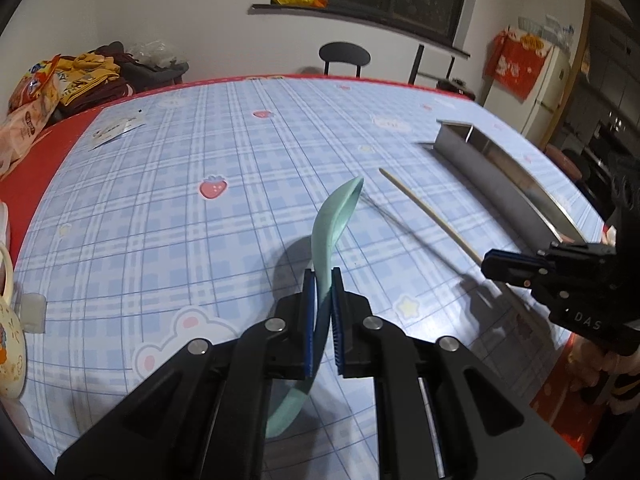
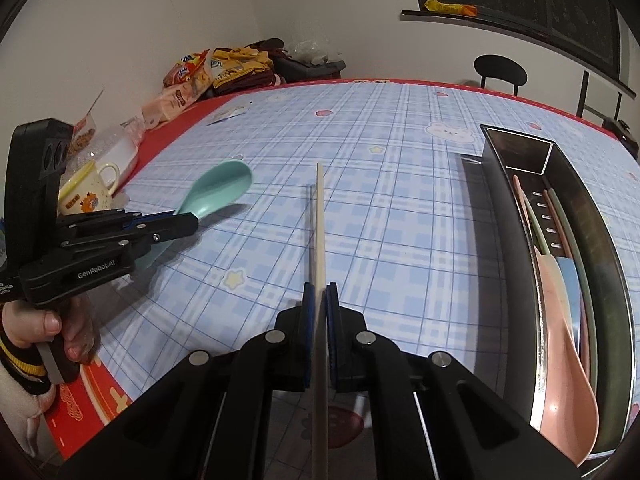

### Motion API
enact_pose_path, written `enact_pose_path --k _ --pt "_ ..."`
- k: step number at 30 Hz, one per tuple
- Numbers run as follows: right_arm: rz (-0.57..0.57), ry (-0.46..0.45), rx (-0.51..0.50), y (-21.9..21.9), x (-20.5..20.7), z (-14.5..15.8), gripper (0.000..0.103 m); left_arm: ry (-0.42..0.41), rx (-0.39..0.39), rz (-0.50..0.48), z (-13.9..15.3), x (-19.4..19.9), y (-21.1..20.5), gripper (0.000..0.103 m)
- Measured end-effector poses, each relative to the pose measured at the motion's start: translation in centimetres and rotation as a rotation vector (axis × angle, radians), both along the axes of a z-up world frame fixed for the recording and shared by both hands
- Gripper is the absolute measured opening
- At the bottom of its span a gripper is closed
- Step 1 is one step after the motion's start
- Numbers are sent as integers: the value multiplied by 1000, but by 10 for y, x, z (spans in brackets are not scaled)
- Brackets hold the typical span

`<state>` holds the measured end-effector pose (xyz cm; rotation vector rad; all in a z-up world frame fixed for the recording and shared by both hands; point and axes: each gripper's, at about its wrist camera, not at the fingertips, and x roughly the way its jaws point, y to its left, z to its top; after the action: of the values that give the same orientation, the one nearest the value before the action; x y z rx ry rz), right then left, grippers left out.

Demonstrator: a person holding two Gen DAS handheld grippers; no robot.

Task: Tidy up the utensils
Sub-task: 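Lift the beige chopstick and mint spoon and carry them over the steel basket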

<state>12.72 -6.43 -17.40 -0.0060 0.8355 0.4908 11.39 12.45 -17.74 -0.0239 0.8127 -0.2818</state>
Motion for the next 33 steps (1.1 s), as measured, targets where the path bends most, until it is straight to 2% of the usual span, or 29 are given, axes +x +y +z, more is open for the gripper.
enact_pose_path --k 17,21,23,25,27,33 --pt "-4 -16 30 -5 -3 3 6 13 -24 39 -1 1 6 12" --pt "-10 -24 68 -10 -6 7 6 32 -30 53 -1 4 9 11" --pt "-14 -27 96 -16 -8 10 6 50 -63 83 1 5 16 11" --pt "-21 -29 115 -22 -9 13 6 64 -99 104 7 5 19 11" --pt "-35 -30 148 -33 -9 17 6 39 -108 99 20 0 14 11" --pt "-82 -76 241 -74 -9 37 6 -5 -170 34 53 -9 -32 11"
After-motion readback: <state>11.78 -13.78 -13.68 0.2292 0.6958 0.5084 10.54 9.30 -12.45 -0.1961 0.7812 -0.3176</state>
